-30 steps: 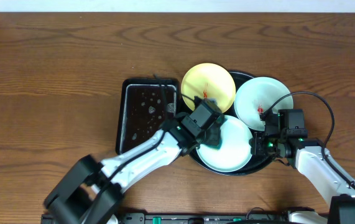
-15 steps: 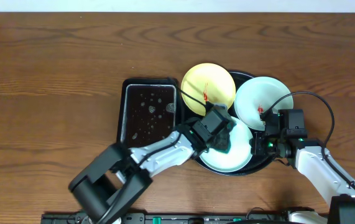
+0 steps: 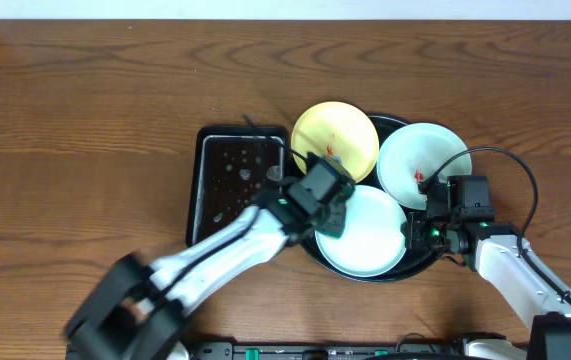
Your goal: Clean dirty plates on tray and stack at the side
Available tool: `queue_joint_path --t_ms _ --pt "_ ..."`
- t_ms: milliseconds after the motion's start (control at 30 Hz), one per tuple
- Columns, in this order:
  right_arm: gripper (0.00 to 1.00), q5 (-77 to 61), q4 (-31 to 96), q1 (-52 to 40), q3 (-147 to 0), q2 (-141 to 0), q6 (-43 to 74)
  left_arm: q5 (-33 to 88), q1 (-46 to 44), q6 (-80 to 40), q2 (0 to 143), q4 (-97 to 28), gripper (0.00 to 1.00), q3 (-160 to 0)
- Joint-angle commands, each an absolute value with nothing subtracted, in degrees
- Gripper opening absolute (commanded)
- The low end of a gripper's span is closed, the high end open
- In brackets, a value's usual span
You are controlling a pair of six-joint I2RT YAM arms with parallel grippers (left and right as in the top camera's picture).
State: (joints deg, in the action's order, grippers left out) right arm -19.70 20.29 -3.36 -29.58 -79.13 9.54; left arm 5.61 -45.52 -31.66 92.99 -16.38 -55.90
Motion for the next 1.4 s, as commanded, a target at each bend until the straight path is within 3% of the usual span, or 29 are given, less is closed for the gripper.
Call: queue_joint_path --t_ms 0,167,300,533,733,1067,1367 --pt "0.14 -19.8 20.1 -3.6 -29.4 -79.2 9.4 5.1 -43.9 -26.4 84.1 -18.6 0.08 -55.9" --pt "0.11 -20.1 19.4 -3.6 -29.4 -79.2 9.9 5.1 -36.9 -25.1 77.9 -24.5 0.08 -55.9" --pt "0.01 -22.9 19.3 -3.6 -29.4 -79.2 9.8 6.2 -28.6 -23.8 77.6 -27.7 0.07 -55.5" --pt "0.01 -24.1 18.9 -3.7 -29.5 -79.0 9.8 8.4 -18.0 -19.7 81.8 -29.9 0.08 -54.5" --pt "0.01 -23.3 20.1 -3.7 -30.1 -74.9 9.6 8.4 -14.7 -19.6 88.6 -29.2 0.08 -54.5" --pt "0.01 -3.5 23.6 -4.6 -33.5 -61.5 9.1 8.4 -14.6 -19.5 96.9 -27.1 0.08 -54.5" --pt "0.01 17.2 23.8 -14.8 -37.8 -56.1 4.5 8.4 -14.6 -19.5 98.1 -26.6 0.08 -54.5"
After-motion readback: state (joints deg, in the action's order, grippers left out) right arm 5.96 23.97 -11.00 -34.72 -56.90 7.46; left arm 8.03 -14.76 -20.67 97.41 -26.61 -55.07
